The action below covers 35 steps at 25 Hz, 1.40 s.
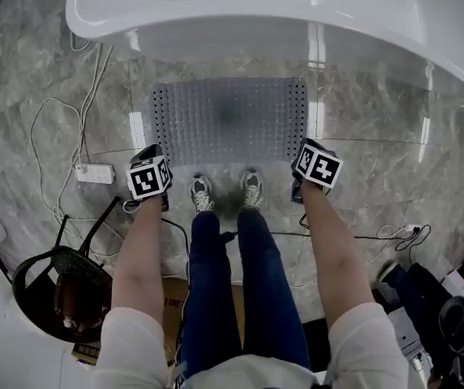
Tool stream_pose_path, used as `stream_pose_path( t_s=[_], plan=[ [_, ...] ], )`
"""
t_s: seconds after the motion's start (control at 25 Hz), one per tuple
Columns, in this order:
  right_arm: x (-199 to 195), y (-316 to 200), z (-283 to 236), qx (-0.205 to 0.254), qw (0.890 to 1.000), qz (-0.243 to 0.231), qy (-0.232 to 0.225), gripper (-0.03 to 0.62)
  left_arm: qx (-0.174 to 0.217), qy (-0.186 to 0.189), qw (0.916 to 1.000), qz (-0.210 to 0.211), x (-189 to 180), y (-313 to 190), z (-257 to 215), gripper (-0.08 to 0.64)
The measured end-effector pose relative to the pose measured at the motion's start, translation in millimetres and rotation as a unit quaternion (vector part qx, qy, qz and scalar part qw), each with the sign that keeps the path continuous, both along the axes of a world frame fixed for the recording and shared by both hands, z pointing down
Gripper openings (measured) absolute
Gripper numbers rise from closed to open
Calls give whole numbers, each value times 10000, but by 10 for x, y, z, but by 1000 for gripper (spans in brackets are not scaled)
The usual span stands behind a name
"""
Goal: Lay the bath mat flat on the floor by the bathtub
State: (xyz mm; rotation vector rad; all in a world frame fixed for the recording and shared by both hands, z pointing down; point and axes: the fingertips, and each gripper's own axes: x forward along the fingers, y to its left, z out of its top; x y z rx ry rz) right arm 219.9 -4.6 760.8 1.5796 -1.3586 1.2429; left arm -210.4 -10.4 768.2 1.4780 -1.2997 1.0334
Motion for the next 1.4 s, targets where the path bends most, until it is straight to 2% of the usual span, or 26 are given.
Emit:
stream_pose_path(
  t_s=[0.08,0.28,0.68,0.88,1.2,1.4],
  plan=[
    [-82,-9,-247,144,9998,-104,-133,35,40,176,9998,126,122,13,-214,38],
    [-226,15,-865,571,9974,-229,-378,35,438,543,9970,340,400,63,-816,37],
    [-386,140,-1997,942,9934,-352,-544,34,842,591,9934,509,370,66,-1973,37],
    [-500,253,-2581,1143,9890,-441,-831,34,1111,645,9909,412,373,74,-2572,37],
    [-683,364,-3610,1773,9756,-888,-946,34,1669,1048,9797,377,618,244,-3556,38],
    [-837,423,-4218,2206,9650,-910,-1093,34,2066,1128,9702,565,618,342,-4106,38]
  ],
)
